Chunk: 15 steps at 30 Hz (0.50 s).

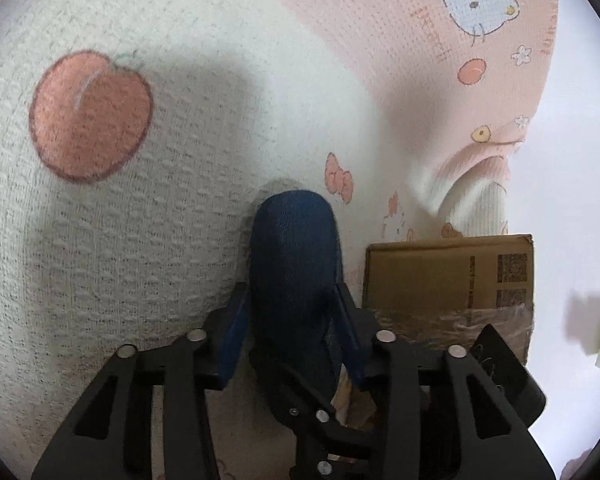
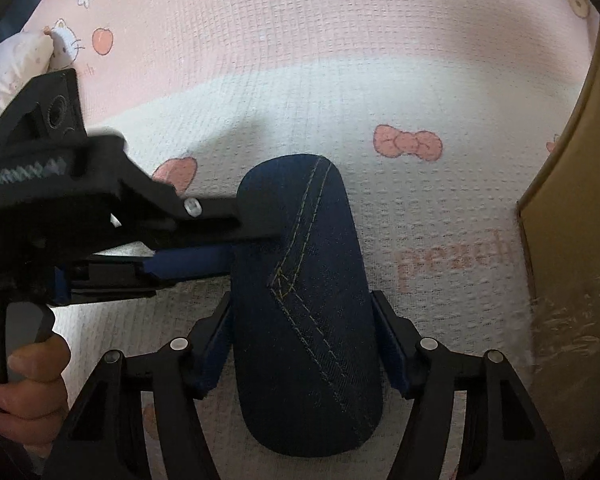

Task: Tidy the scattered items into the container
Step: 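Close both grippers on the denim pouch and lift it, then carry the denim pouch with both grippers over the cardboard box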

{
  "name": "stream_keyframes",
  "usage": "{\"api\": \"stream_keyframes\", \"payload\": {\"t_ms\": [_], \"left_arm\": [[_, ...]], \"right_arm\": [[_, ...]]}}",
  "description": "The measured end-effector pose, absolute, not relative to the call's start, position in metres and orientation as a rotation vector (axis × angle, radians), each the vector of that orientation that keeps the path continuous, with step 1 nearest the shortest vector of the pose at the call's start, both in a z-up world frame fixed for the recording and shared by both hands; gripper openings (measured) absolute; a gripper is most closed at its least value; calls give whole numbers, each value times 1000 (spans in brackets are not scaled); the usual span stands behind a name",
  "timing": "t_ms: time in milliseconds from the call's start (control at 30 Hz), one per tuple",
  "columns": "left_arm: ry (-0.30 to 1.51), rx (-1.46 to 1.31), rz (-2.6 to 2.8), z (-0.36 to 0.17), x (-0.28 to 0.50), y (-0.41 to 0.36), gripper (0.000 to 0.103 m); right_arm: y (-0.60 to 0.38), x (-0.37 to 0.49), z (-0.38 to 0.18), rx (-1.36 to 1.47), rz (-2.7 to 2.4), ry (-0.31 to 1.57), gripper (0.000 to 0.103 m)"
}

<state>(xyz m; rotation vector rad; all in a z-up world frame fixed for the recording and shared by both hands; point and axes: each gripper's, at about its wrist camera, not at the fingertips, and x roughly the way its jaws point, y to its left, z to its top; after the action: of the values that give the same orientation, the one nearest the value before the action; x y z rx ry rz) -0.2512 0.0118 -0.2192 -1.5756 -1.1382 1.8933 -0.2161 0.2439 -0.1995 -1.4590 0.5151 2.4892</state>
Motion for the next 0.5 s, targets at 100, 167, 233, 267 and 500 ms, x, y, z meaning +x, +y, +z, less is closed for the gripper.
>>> {"api": "stream_keyframes", "payload": {"t_ms": [100,167,233,267,500], "left_arm": [[-1149,-1565,1900,-216,-249,12,43],[-1154,-1544,1894,-209,-248,12,43],[-1152,-1517,1895,-200,-246,13,43],[-1141,-1500,1900,-194,-245,14,43],[-1034,-1349,1988,-137,-233,20,43]], "right_arm": [[243,-217,-195,-1458,2487,517,62],[242,-215,-187,-1437,2492,499,62],[241,-212,-176,-1414,2501,482,62],[241,-211,-172,-1408,2503,482,62],[236,-201,-126,-1318,2559,445,62]]}}
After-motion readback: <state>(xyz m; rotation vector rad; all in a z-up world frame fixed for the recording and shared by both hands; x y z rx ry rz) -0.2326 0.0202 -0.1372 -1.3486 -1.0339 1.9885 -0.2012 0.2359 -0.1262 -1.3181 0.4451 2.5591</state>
